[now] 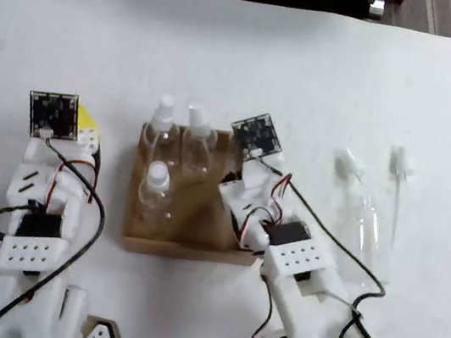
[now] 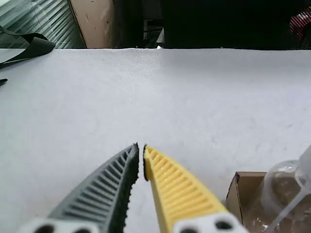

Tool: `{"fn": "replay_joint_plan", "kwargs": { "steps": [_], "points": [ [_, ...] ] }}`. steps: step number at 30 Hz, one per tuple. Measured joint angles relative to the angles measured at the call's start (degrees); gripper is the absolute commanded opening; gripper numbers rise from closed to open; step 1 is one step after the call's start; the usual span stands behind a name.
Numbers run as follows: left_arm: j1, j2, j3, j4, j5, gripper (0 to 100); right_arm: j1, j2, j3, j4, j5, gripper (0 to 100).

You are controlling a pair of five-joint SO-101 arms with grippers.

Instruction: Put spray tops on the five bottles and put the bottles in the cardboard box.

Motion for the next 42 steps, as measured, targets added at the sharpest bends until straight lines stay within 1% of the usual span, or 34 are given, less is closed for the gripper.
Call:
{"fn": "replay_joint_plan", "kwargs": {
  "steps": [4, 8, 25, 29, 33, 37, 39, 42],
  "points": [
    [0.0, 0.0, 0.0, 0.0, 0.0, 2, 0.0, 2.46, 0.0, -3.25, 0.18, 1.6],
    [0.0, 0.0, 0.0, 0.0, 0.0, 2, 0.0, 5.19, -0.09, -3.69, 0.18, 1.6],
    [0.0, 0.0, 0.0, 0.0, 0.0, 2, -0.09, 5.98, -0.09, -2.55, 0.18, 1.6],
    [0.0, 0.0, 0.0, 0.0, 0.0, 2, -0.09, 5.71, -0.09, 0.79, 0.18, 1.6],
    [0.0, 0.0, 0.0, 0.0, 0.0, 2, -0.09, -1.05, -0.09, 7.47, 0.18, 1.6],
    [0.0, 0.0, 0.0, 0.0, 0.0, 2, 0.18, -13.54, -0.09, 15.21, 0.26, 1.6],
    [0.0, 0.0, 0.0, 0.0, 0.0, 2, 1.85, -20.48, -0.35, 19.08, 1.23, 1.6],
    [0.0, 0.0, 0.0, 0.0, 0.0, 2, 7.3, -28.57, -4.13, 24.79, 1.85, 1.6]
  ]
}}
